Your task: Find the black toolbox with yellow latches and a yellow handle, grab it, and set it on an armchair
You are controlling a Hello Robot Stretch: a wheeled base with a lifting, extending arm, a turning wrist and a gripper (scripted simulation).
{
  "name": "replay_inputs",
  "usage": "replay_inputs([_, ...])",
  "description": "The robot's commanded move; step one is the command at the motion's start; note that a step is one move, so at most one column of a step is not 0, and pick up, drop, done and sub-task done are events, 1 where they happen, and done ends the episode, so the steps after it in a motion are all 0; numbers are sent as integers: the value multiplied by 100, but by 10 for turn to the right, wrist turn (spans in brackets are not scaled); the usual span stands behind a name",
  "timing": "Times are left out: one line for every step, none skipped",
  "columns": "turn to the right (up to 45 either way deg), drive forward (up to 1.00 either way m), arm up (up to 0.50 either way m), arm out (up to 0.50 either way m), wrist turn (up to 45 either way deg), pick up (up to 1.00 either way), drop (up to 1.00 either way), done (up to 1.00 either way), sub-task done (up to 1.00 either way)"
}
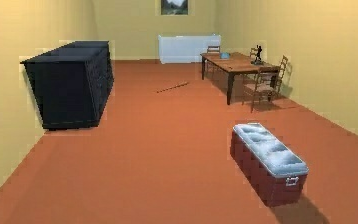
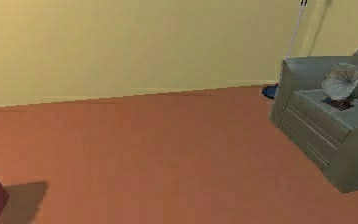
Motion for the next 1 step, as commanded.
replay_inputs([-90, 0, 0, 0, 0, 0, 0, 0, 0])
